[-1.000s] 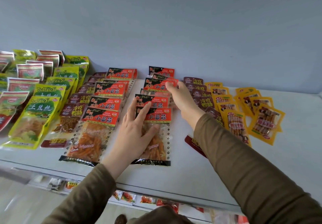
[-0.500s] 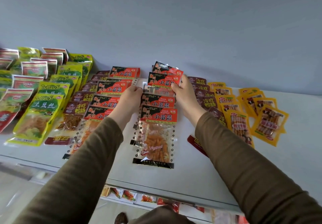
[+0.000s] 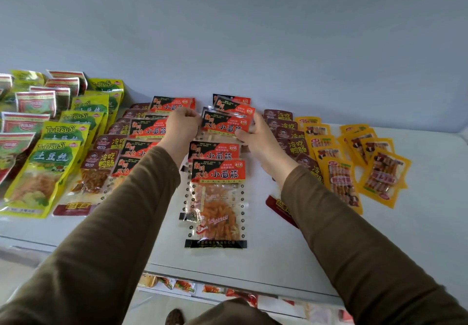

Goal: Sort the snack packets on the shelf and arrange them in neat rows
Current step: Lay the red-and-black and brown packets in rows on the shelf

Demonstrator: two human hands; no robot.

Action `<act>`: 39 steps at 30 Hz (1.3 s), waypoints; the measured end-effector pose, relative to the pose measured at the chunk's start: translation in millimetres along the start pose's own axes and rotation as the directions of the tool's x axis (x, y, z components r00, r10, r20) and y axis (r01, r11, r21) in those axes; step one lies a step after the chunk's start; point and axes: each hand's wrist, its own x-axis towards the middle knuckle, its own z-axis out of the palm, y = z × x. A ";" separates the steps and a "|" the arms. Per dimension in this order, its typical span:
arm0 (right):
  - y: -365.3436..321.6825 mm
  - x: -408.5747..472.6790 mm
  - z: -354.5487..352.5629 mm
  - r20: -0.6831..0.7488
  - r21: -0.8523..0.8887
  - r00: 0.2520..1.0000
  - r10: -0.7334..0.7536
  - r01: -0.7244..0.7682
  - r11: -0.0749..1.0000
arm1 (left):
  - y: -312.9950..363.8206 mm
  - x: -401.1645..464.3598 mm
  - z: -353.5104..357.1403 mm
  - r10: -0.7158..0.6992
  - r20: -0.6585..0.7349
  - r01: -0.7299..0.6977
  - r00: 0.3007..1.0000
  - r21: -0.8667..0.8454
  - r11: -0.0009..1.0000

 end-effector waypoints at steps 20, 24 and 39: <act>-4.9 6.3 6.1 -0.065 0.092 0.996 0.064 -0.058 0.994 | -22.2 -100.2 -8.7 0.446 0.188 -0.480 0.875 0.464 0.744; -7.3 13.3 5.5 -0.058 0.028 0.997 0.045 -0.044 0.999 | -53.6 -154.2 8.5 0.291 0.446 -0.533 0.846 0.701 0.474; -7.1 21.0 14.9 0.001 -0.027 0.989 0.147 -0.147 0.989 | -71.0 -131.7 -16.4 0.212 0.514 -0.555 0.831 0.742 0.376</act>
